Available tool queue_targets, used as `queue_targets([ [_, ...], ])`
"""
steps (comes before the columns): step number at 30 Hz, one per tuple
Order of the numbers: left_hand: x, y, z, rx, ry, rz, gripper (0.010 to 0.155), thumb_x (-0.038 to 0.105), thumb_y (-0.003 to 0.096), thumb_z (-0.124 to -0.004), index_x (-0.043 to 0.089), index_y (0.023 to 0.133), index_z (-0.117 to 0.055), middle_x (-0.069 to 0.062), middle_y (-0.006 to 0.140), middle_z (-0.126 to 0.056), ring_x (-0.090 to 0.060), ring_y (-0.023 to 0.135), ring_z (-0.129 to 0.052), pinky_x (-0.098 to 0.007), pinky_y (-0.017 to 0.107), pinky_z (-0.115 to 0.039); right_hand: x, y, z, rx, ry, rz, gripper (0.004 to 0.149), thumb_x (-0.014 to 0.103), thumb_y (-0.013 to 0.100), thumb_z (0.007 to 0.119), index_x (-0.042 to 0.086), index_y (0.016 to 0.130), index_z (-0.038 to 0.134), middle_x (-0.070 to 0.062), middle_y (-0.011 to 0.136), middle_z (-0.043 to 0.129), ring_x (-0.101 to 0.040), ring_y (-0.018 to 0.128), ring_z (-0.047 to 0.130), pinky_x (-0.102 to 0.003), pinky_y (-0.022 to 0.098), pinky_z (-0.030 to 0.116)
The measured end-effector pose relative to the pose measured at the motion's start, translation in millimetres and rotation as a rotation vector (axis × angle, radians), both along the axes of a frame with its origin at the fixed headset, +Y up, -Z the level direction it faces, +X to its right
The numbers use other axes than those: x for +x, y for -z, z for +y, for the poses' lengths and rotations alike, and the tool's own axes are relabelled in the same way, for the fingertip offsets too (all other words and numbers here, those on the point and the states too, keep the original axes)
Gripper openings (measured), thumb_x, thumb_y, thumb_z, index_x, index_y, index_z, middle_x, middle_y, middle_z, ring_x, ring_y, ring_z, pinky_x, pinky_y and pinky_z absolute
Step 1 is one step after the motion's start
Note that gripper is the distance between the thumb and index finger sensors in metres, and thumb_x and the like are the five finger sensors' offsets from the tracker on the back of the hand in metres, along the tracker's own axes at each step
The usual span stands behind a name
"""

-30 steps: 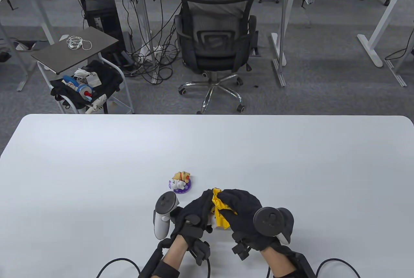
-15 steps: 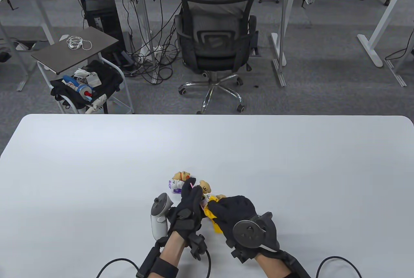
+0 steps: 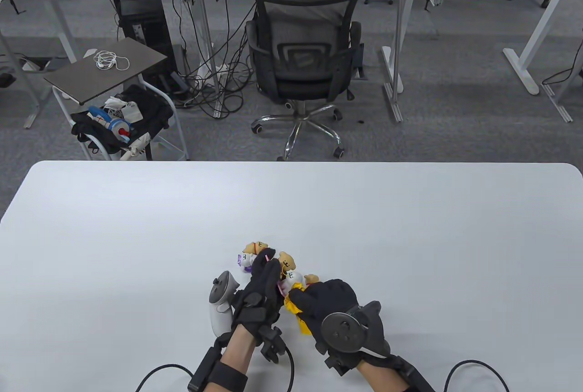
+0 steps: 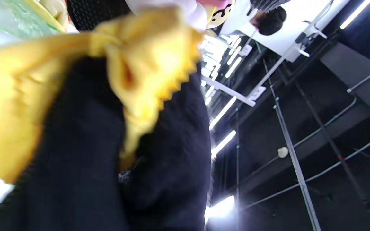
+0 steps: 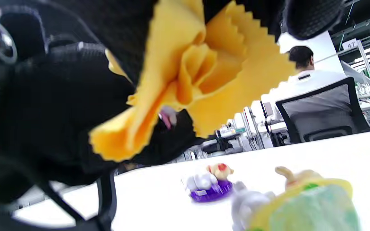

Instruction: Dust the small ornaments

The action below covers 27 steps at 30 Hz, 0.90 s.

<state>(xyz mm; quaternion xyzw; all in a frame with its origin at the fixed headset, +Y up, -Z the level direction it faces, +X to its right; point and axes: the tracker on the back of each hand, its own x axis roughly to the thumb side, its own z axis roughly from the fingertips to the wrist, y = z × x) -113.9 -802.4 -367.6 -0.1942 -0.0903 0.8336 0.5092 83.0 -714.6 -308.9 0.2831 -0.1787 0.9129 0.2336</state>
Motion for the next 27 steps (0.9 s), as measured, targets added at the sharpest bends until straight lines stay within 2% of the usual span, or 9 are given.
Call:
queue_targets([
  [3,8,-3,0,0.016,0.166,-0.054,0.065,0.059,0.0589,-0.053,0.044,0.108,-0.013,-0.021,0.105,-0.030,-0.035,0.084,-0.067,-0.045,0.060,-0.072,14,4,6,-0.029,0.166,-0.020,0.046,0.033,0.045,0.090,0.024,0.090,0.086,-0.010,0.077,0.087,-0.032,0.066,0.088,-0.060,0.062,0.068],
  [5,21,-5,2,0.047,0.214,-0.132,0.065,0.059,0.0579,-0.055,0.039,0.111,-0.025,-0.024,0.106,-0.043,-0.036,0.076,-0.075,-0.043,0.051,-0.077,19,8,4,-0.045,0.194,-0.039,0.046,0.033,0.044,0.092,0.024,0.089,0.087,-0.010,0.077,0.088,-0.032,0.066,0.089,-0.060,0.062,0.068],
  [7,30,-7,4,0.036,0.238,-0.211,0.064,0.058,0.0575,-0.052,0.037,0.112,-0.026,-0.025,0.107,-0.044,-0.037,0.074,-0.076,-0.044,0.049,-0.078,27,11,4,-0.038,0.206,-0.078,0.043,0.033,0.043,0.094,0.027,0.085,0.088,-0.009,0.075,0.088,-0.031,0.064,0.089,-0.061,0.062,0.067],
  [8,33,-6,4,0.048,0.207,-0.185,0.064,0.058,0.0576,-0.053,0.036,0.112,-0.027,-0.026,0.106,-0.045,-0.038,0.073,-0.077,-0.044,0.047,-0.078,32,14,4,-0.044,0.205,-0.096,0.043,0.034,0.043,0.094,0.028,0.085,0.088,-0.008,0.075,0.088,-0.031,0.064,0.088,-0.060,0.062,0.067],
  [13,32,-5,1,0.065,0.175,-0.212,0.064,0.058,0.0576,-0.054,0.036,0.112,-0.029,-0.025,0.107,-0.046,-0.038,0.073,-0.077,-0.044,0.048,-0.078,45,18,5,-0.048,0.281,-0.153,0.046,0.034,0.046,0.091,0.022,0.089,0.084,-0.010,0.075,0.087,-0.031,0.064,0.088,-0.060,0.062,0.067],
  [17,28,-3,0,0.065,0.069,-0.181,0.064,0.059,0.0583,-0.052,0.038,0.112,-0.024,-0.023,0.108,-0.044,-0.036,0.078,-0.077,-0.045,0.053,-0.077,32,16,5,-0.117,0.307,0.063,0.046,0.036,0.043,0.093,0.023,0.087,0.087,-0.008,0.075,0.089,-0.031,0.066,0.090,-0.061,0.062,0.068],
  [22,26,-5,5,0.099,0.190,-0.155,0.062,0.059,0.0580,-0.055,0.038,0.112,-0.031,-0.023,0.106,-0.051,-0.036,0.074,-0.081,-0.044,0.049,-0.080,39,19,3,-0.071,0.233,-0.057,0.046,0.036,0.044,0.092,0.026,0.088,0.085,-0.006,0.076,0.087,-0.031,0.067,0.088,-0.061,0.063,0.066],
  [25,26,-3,3,0.088,0.186,-0.155,0.062,0.059,0.0583,-0.056,0.038,0.112,-0.032,-0.024,0.105,-0.051,-0.036,0.073,-0.080,-0.044,0.049,-0.080,46,21,2,-0.076,0.266,-0.124,0.046,0.034,0.045,0.091,0.022,0.089,0.085,-0.009,0.076,0.087,-0.032,0.067,0.087,-0.061,0.063,0.066],
  [27,24,-4,2,0.066,0.185,-0.138,0.063,0.059,0.0582,-0.057,0.038,0.112,-0.033,-0.024,0.105,-0.051,-0.036,0.073,-0.080,-0.044,0.049,-0.079,47,20,2,-0.061,0.283,-0.117,0.047,0.034,0.045,0.092,0.022,0.089,0.085,-0.009,0.076,0.087,-0.032,0.066,0.088,-0.061,0.063,0.066],
])
